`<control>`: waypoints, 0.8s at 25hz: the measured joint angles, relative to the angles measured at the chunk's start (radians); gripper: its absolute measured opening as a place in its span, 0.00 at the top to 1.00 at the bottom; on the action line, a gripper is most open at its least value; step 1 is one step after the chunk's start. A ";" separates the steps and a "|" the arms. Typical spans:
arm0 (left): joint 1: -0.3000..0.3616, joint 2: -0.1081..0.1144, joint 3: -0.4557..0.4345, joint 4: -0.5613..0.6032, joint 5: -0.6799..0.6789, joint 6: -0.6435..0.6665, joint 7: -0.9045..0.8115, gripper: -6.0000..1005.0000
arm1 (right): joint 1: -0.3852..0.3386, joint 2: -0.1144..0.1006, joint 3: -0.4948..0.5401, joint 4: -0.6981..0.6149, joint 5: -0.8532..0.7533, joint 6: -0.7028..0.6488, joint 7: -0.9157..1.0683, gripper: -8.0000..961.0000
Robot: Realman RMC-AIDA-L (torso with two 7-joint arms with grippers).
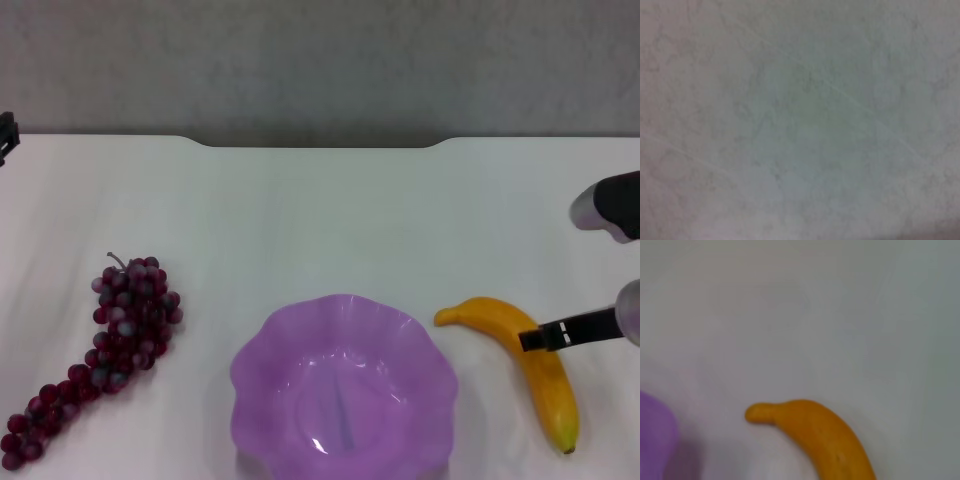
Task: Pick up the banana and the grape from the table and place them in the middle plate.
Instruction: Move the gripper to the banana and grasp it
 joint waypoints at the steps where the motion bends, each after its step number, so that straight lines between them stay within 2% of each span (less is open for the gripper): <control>1: 0.000 0.000 0.000 0.000 -0.002 0.000 0.000 0.39 | 0.012 -0.001 0.000 0.025 -0.001 0.000 0.000 0.30; 12: -0.008 0.001 -0.001 -0.001 -0.003 -0.001 0.001 0.39 | 0.097 0.001 -0.001 0.188 -0.014 -0.040 -0.001 0.30; 20: -0.009 0.001 0.000 -0.001 -0.003 -0.003 0.001 0.39 | 0.107 0.002 -0.003 0.207 -0.014 -0.051 -0.004 0.30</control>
